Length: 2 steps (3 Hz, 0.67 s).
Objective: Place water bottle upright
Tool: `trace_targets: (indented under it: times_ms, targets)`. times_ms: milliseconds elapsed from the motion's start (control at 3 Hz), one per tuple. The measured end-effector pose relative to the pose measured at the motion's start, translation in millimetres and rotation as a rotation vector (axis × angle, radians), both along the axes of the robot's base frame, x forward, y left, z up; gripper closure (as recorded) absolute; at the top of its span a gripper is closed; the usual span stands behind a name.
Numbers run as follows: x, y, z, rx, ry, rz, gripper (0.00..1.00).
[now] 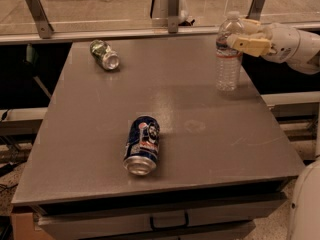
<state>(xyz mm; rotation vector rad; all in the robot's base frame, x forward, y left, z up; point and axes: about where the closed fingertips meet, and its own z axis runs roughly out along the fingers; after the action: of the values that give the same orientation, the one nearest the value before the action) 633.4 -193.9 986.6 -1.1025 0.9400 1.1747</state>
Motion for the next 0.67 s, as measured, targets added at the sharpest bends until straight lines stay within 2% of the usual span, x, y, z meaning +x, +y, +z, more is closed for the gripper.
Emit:
trace_targets:
  times_ms: [333,667]
  targets:
    - [-7.3,-15.1,4.4,0.037,-0.017,-0.030,1.00]
    - [-8.5,-17.3,4.2,0.041,-0.016,-0.035,1.00]
